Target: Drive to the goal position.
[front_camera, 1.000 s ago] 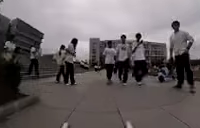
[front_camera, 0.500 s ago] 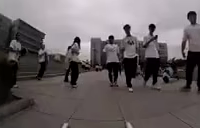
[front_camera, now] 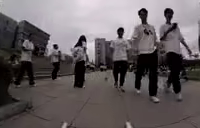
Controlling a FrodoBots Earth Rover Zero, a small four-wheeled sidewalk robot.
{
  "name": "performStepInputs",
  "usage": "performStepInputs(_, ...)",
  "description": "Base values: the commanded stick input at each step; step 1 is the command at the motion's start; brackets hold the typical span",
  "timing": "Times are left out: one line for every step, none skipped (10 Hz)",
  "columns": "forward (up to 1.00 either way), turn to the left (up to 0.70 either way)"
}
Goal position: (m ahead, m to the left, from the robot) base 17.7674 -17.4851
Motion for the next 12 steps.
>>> performStepInputs(0.45,0.08)
performStepInputs(0.45,0.01)
performStepInputs(0.45,0.0)
performStepInputs(0.45,0.0)
performStepInputs(0.45,0.0)
performStepInputs(0.45,0.0)
performStepInputs(0.45,0.0)
performStepInputs(0.45,0.0)
performStepInputs(0.45,0.0)
performStepInputs(0.45,0.0)
performStepInputs(0.45,0.0)
performStepInputs(0.45,0.0)
